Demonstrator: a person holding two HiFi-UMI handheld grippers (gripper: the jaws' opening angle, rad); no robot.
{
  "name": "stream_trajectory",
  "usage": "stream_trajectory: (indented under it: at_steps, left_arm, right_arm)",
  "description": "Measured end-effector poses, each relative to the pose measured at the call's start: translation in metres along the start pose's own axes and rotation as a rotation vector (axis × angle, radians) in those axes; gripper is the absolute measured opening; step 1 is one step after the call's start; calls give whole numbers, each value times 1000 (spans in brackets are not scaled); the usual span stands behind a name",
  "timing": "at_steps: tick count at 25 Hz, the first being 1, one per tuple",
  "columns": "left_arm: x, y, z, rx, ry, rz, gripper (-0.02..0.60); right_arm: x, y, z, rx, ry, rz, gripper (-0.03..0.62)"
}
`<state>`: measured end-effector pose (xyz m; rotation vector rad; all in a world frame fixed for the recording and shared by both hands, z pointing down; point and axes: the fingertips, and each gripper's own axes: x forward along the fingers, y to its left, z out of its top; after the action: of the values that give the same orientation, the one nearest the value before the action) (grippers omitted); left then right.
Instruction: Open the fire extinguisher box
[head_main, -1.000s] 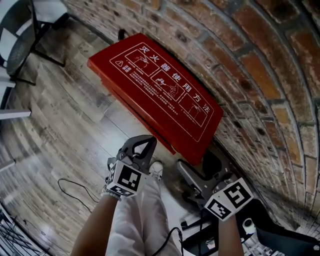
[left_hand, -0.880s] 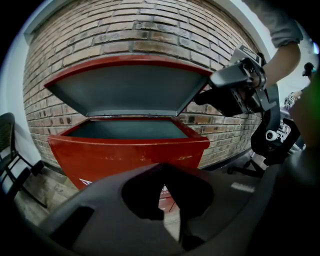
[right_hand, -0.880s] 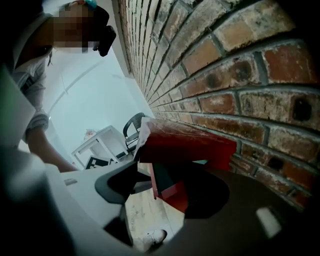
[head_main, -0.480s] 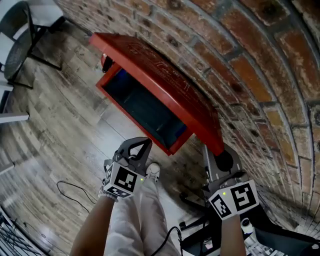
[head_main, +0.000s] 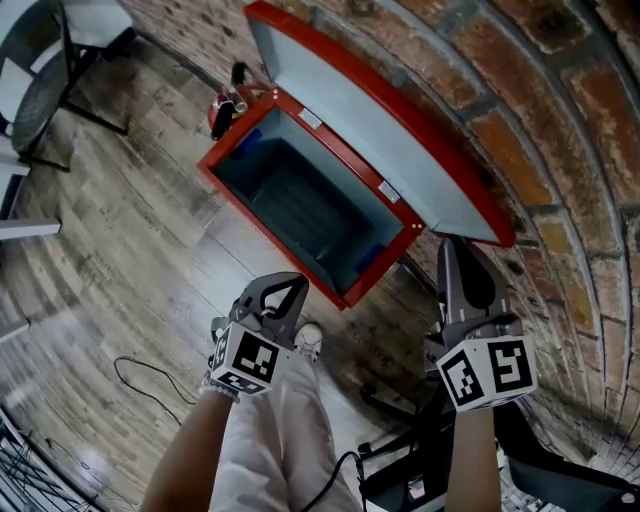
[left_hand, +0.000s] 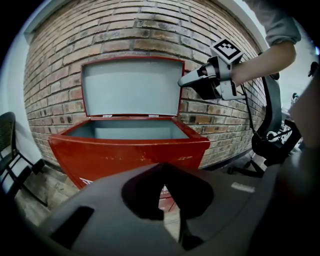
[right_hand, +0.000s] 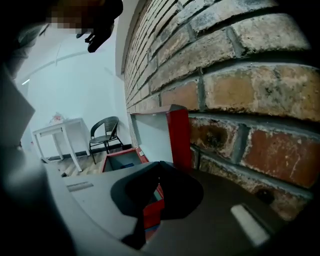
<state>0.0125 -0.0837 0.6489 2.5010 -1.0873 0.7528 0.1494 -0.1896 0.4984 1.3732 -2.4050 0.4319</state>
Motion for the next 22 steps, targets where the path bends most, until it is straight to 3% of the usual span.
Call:
stream_trajectory:
  at_steps: [4,7,15,22]
  left_arm:
    - [-1,0,1,0,-4,2,-2]
    - [-3,0,1,-6,-6,3,-2]
    - [-6,-2,-1,1,-10,-4,-2]
    - [-12,-3,-6,-8,-15,-10,-2]
  right_arm:
    - [2,-11,5,22,-11,-23,5]
    - [3,1,-2,16,21,24,5]
    - [15,65,-50,-4,182,254,9]
    - [20,126,-81,22,295,449,122]
